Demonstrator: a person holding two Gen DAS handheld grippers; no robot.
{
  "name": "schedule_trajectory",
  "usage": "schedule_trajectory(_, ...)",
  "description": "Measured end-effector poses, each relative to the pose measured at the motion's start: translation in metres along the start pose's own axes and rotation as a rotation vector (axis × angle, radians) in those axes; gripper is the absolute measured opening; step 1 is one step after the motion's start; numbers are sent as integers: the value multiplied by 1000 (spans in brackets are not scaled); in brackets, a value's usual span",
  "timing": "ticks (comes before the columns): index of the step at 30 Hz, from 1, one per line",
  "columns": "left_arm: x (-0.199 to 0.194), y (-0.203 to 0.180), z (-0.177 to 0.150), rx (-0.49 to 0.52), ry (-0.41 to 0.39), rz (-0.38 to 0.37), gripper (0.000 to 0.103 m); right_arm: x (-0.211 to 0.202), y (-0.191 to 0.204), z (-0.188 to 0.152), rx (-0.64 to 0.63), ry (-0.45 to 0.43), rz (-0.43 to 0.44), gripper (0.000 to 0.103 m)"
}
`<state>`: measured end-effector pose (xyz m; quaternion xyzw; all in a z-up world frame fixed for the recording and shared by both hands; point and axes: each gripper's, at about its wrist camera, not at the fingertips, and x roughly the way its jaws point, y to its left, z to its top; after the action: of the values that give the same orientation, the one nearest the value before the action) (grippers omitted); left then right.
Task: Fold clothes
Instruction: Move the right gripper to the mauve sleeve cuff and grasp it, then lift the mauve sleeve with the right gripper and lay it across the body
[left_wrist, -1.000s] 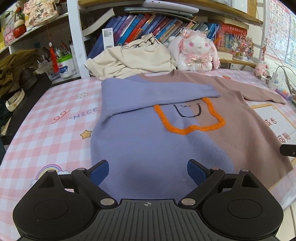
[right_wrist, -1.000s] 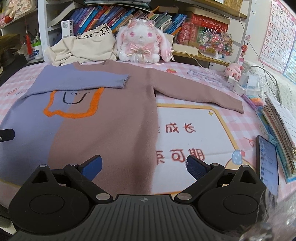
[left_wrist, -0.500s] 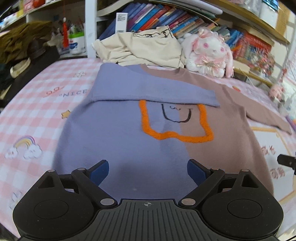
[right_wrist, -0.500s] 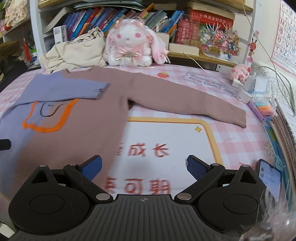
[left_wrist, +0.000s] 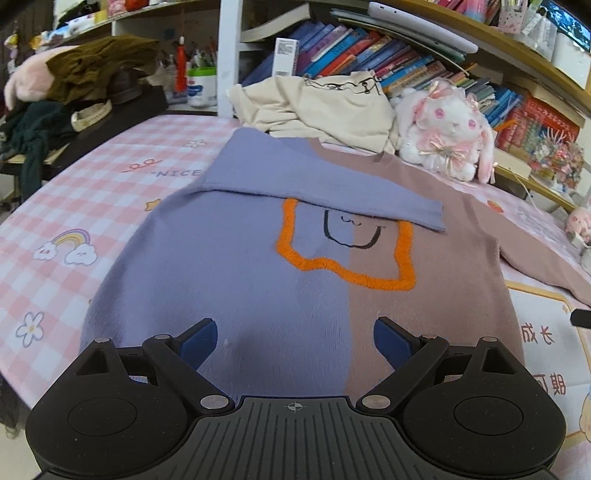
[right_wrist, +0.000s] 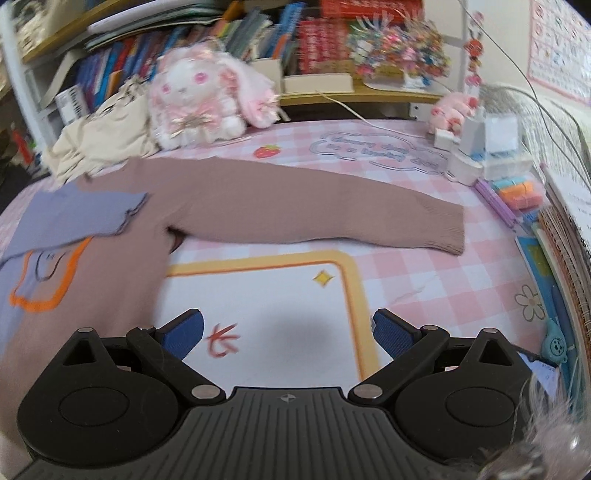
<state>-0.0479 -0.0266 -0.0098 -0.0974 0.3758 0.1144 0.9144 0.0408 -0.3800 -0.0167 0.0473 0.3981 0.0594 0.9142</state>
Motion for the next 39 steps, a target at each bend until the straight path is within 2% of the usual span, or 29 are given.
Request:
schedule_trajectory(4, -3, -4, -3, -4, 13, 34, 94, 9, -18, 10, 73, 10, -12, 99)
schedule_trajectory(14, -12, -11, -7, -12, 4, 55, 94, 16, -65, 26, 212, 0, -64, 95)
schedule_trajectory(15, -13, -12, -7, -6, -1, 62, 94, 17, -70, 27, 223, 2, -69, 92)
schedule_trajectory(17, -15, -15, -6, 8, -6, 57, 94, 20, -82, 31, 246, 14, -75, 80)
schedule_trajectory(20, -16, -19, -7, 24, -4, 54, 94, 25, -94, 35, 269, 40, -79, 73)
schedule_trajectory(23, -16, -19, -8, 21, 3, 62, 94, 31, -105, 38, 293, 65, -75, 55)
schedule_trajectory(32, -12, -9, -12, -35, 33, 89, 94, 50, -131, 52, 395, 11, 1, 39)
schedule_trajectory(39, -13, -11, -13, -9, 44, 92, 94, 63, -141, 63, 401, -44, -9, 33)
